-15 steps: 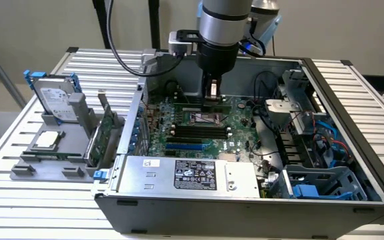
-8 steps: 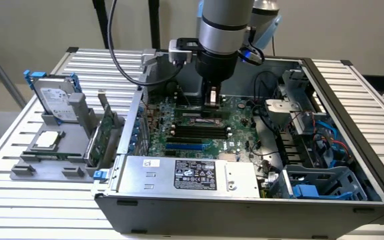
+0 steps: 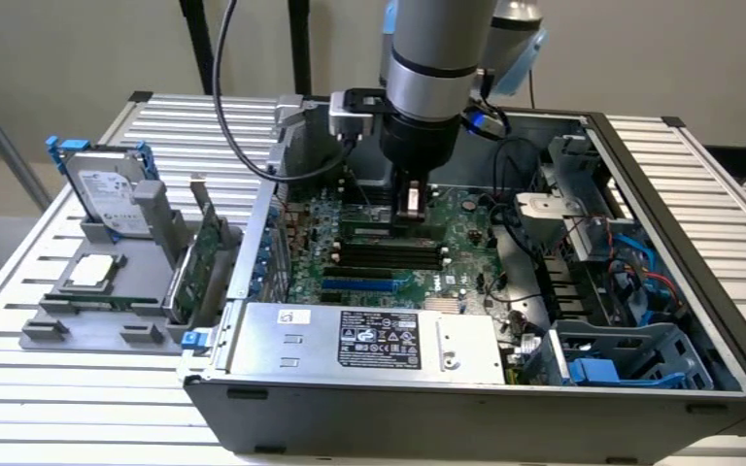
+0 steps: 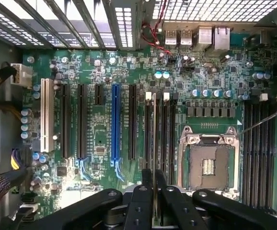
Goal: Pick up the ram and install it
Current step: 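Insert the ram into the slot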
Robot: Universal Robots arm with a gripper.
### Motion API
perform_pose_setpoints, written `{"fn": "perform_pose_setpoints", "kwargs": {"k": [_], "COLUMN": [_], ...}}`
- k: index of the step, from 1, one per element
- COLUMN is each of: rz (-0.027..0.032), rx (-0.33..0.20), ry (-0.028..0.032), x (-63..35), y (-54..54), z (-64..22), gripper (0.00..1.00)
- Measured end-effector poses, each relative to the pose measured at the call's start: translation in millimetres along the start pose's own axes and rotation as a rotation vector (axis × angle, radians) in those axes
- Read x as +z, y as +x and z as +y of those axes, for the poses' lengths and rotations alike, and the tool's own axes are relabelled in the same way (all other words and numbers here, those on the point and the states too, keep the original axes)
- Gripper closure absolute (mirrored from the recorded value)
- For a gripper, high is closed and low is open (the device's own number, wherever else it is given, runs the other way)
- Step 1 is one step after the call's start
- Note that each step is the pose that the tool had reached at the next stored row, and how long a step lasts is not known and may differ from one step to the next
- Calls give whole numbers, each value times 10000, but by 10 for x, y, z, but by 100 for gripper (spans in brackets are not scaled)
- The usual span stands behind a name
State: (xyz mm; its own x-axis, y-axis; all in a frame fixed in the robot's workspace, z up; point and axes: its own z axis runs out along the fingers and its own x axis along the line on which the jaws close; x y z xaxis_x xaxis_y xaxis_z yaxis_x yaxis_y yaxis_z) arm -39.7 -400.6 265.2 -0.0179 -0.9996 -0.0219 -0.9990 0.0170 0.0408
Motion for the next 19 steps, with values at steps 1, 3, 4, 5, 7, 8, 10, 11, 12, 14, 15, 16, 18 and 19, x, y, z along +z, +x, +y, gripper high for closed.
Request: {"fn": "perform_pose_setpoints", "kwargs": {"k": [1, 3, 4, 5, 7, 8, 10, 11, 12, 14, 15, 16, 18, 19], "rz": [1, 1, 0, 0, 2, 0, 1, 2, 2, 6, 13, 23, 45, 57], "rx": [-1, 0, 0, 0, 2, 4, 10, 19, 32, 49, 53, 55, 57, 58], "ry": [0, 0, 0, 0, 0, 0, 0, 0, 0, 1, 1, 1, 2, 2], "x": [18, 54, 72, 91, 129, 148, 183, 201, 219, 257, 274, 293, 324, 328], "y": [2, 7, 10, 13, 16, 16, 17, 18, 18, 19, 19, 20, 20, 20], "z": [-4, -10, -13, -16, -20, -22, -25, -26, -27, -29, -30, -31, -33, -33], "gripper": [100, 100, 100, 100, 100, 100, 100, 100, 100, 100, 100, 100, 100, 100]}}
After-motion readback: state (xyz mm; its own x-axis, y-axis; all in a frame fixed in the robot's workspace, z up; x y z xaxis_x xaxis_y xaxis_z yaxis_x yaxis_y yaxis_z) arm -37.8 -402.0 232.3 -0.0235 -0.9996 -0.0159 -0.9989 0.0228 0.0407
